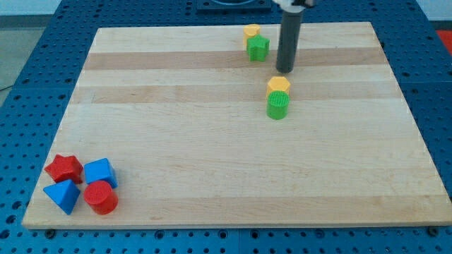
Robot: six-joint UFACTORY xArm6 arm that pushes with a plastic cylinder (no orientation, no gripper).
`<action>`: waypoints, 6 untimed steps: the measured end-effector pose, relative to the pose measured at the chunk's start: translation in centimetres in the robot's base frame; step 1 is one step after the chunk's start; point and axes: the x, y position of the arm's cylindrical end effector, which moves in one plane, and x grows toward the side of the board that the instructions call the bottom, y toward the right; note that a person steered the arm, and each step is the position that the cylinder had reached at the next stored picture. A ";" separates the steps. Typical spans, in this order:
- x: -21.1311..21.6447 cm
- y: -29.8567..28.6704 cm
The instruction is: Slide the green circle bottom left to the yellow hexagon
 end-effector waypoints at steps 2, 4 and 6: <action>5.2 8.1; 11.2 1.8; 11.6 -2.3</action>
